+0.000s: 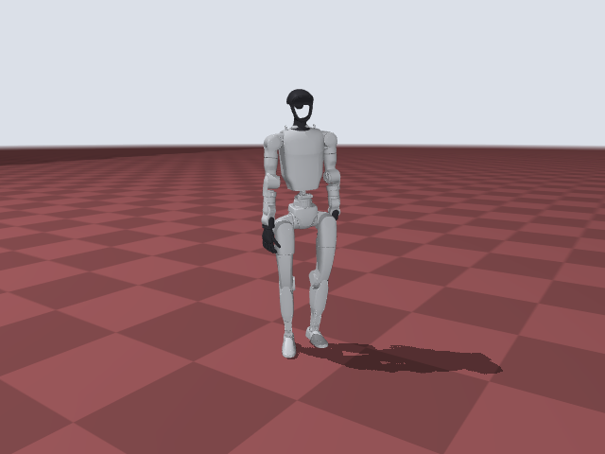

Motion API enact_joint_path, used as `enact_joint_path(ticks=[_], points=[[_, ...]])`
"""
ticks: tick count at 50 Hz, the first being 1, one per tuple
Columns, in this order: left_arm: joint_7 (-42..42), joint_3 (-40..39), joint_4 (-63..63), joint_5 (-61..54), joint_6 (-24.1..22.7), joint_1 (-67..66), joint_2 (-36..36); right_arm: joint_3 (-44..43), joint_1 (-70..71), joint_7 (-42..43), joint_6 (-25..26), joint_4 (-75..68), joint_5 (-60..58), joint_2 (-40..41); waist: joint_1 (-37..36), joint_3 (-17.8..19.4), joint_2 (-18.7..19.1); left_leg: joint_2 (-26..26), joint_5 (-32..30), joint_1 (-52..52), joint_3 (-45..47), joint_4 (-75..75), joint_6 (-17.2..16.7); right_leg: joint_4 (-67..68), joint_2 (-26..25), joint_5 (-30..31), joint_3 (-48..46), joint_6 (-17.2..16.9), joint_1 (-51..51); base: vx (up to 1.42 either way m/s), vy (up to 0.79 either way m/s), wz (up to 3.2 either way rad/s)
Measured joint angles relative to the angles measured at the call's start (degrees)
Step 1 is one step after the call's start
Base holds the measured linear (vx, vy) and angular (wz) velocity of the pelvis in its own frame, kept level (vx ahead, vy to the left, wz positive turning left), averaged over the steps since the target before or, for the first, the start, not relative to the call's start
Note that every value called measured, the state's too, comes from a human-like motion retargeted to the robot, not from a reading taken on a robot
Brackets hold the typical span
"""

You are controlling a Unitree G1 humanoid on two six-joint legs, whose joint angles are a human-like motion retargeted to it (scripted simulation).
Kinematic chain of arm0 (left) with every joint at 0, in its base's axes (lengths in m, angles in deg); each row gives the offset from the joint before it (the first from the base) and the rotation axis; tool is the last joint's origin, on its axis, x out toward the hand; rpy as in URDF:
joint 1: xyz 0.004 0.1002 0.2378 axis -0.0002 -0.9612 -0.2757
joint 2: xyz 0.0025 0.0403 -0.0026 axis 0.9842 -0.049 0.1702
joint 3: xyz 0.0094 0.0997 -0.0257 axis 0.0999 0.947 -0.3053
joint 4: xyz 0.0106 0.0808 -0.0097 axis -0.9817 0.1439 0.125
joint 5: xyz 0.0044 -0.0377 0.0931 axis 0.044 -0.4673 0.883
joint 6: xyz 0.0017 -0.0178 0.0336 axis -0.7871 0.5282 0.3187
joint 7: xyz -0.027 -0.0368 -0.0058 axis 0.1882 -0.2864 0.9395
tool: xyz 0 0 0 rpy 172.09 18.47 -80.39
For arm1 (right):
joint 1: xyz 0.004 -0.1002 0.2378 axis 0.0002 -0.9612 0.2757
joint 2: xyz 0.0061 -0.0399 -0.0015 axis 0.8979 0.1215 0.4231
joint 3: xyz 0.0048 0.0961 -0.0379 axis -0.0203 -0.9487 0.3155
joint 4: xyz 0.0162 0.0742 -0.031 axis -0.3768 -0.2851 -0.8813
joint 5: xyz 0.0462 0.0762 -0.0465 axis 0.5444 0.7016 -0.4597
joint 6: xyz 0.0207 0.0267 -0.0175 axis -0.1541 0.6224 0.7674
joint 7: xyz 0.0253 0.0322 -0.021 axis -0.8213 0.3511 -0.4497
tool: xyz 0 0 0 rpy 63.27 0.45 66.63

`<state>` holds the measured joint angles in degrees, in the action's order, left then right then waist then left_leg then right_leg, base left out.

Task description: In place motions

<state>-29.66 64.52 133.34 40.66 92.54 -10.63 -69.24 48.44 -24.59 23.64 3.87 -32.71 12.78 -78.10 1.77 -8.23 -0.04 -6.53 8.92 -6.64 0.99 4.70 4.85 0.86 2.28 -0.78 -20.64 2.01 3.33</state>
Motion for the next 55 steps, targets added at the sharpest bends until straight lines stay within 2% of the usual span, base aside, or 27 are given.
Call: enact_joint_path(ticks=[6, 11, 13, 17, 20, 27, 28, 30, 33, 37, 42, 45, 48, 50, 52, 55], points=[[0.0, 1.4, -2.4, 0.5, -0.5, 1.5, -0.2, -0.2, 0.0, 0.8, 0.7, -1.1, -0.1, -0.4, -1.6, 3.8, 0.0, -0.8, -2.7, -1.5, -2.5, -0.7, -2.3, -1.5, 0.2, -0.8, -5.5, -0.6, -2.0, -0.15, -0.01, 0.8], [-0.1, 3.7, -4.7, 0.8, -1.0, 3.2, -1.4, -1.7, -0.9, 0.4, 1.1, -2.6, -0.1, -2.2, -4.3, 7.9, 0.4, -1.4, -4.4, -2.3, -3.9, -1.5, -7.8, -2.6, 0.7, -1.8, -12.0, -0.5, -4.7, -0.25, 0.04, 1.39], [-0.2, 4.3, -5.6, 1.5, -1.4, 3.0, -1.9, -2.0, -1.5, 0.6, 1.6, -3.6, -1.2, -3.0, -5.8, 8.3, 0.4, -0.4, -1.9, -2.7, 0.8, -1.4, -9.3, -3.0, 1.0, -2.1, -14.7, -0.6, -5.1, -0.22, 0.05, 1.37], [-2.1, 4.3, -5.8, 2.6, -2.5, 1.2, -1.9, -2.0, -2.3, 2.6, 3.0, -5.5, -4.1, -4.2, -7.2, 7.9, 0.7, 3.8, 2.7, -1.6, 17.0, -0.4, -12.2, -3.5, 1.5, -2.7, -20.0, -1.0, -5.6, -0.18, 0.05, 1.35], [-3.9, 3.2, -3.7, 2.3, -2.3, -0.1, -1.3, -2.1, -2.8, 3.7, 3.4, -6.0, -5.0, -4.6, -6.0, 6.6, 0.4, 6.0, 4.3, -1.3, 25.2, 2.4, -12.4, -3.6, 2.2, -3.4, -24.2, -1.8, -5.9, -0.13, 0.03, 1.57], [-5.0, -1.0, 3.5, -2.6, 0.0, -1.1, -0.1, -4.9, -4.4, 2.6, 1.3, -3.9, -0.9, -3.7, -4.4, 3.3, -0.9, 6.3, 3.1, 0.2, 34.1, 7.0, -12.3, -2.7, 3.8, -4.8, -32.5, -3.8, -6.2, -0.13, 0.07, 1.55], [-5.0, -1.5, 3.9, -3.4, 0.1, -1.3, 0.0, -5.2, -4.5, 2.3, 0.9, -3.5, -0.3, -3.6, -4.5, 3.0, -0.7, 5.8, 1.7, 0.8, 33.9, 6.4, -12.3, -2.7, 3.5, -4.9, -33.6, -4.1, -6.5, -0.12, 0.12, 1.31], [-5.0, -2.4, 4.1, -4.4, 0.1, -1.9, 0.1, -5.8, -4.7, 2.1, 0.1, -2.9, 0.6, -3.4, -4.9, 2.3, 0.1, 4.7, 2.7, 2.0, 32.5, 3.8, -13.6, -2.5, 2.3, -5.1, -35.0, -4.6, -7.0, -0.12, 0.16, 1.16], [-5.2, -3.2, 4.1, -4.4, 0.1, -2.6, -0.2, -5.9, -4.7, 1.6, -1.0, -2.3, 1.2, -3.3, -5.9, 1.2, 1.3, 2.0, 4.5, 2.7, 25.3, -1.2, -11.6, -2.4, 0.6, -5.2, -36.8, -5.4, -8.1, -0.1, 0.2, 0.9], [-4.7, -3.6, 3.9, -3.1, -0.1, -3.3, -0.6, -5.3, -3.4, 0.7, -0.3, -1.8, 1.5, -3.0, -6.3, 0.1, 1.6, 0.2, 4.6, 2.6, 20.5, -4.0, -10.1, -1.4, 0.6, -4.4, -39.3, -6.5, -9.3, -0.14, 0.23, 0.81], [-4.6, -2.3, 3.2, -2.5, -0.1, -2.3, -0.9, -5.0, -2.1, -0.5, -0.5, 2.3, 2.5, -1.8, -6.5, 1.0, 1.9, -0.5, 4.8, 2.3, 15.0, -4.1, -8.8, 2.8, 2.1, -2.4, -43.1, -7.2, -11.0, -0.18, 0.21, 0.87], [-4.2, -1.2, 3.0, -2.4, 0.1, -1.2, -1.3, -4.2, -2.1, -1.6, -1.6, 5.8, 2.3, -1.6, -7.1, 2.0, 3.9, 1.2, 5.1, 2.7, 12.2, -4.0, -8.7, 8.7, 3.2, 2.2, -44.7, -5.9, -11.8, -0.16, 0.19, 0.78], [-3.8, -0.6, 3.0, -2.6, -0.1, 0.1, -2.0, -2.9, -1.2, -0.8, -2.1, 7.6, 1.1, -1.9, -6.8, 2.5, 8.0, 5.0, 5.1, 2.7, 8.9, -4.1, -9.3, 25.3, 8.0, 7.6, -37.1, -1.1, -6.7, -0.17, 0.23, 0.75], [-3.3, -0.2, 2.7, -2.3, -0.1, 0.6, -2.0, -1.7, -0.3, 0.0, -2.2, 7.8, 0.0, -2.0, -6.5, 2.3, 8.5, 5.1, 4.9, 2.2, 8.0, -4.6, -9.1, 33.7, 9.8, 10.0, -28.6, 2.1, -1.4, -0.14, 0.18, 0.74], [-3.1, 0.4, 2.6, -1.8, -0.2, 1.1, -1.8, -1.1, 0.4, 0.4, -2.0, 7.5, -0.6, -1.8, -5.0, 2.5, 8.7, 4.6, 4.4, 1.8, 6.1, -5.0, -9.0, 36.3, 9.1, 9.9, -21.4, -0.2, 2.6, -0.15, 0.14, 1.17], [-3.7, 0.9, 2.8, -1.4, 0.0, 2.5, -1.2, -0.8, 0.9, -0.2, -2.1, 7.0, 0.8, -1.0, -2.4, 3.2, 8.1, 3.6, 3.6, 1.0, 2.4, -4.8, -8.9, 33.7, 3.8, 8.1, -7.9, -4.0, 7.3, -0.17, 0.03, 1.51]])
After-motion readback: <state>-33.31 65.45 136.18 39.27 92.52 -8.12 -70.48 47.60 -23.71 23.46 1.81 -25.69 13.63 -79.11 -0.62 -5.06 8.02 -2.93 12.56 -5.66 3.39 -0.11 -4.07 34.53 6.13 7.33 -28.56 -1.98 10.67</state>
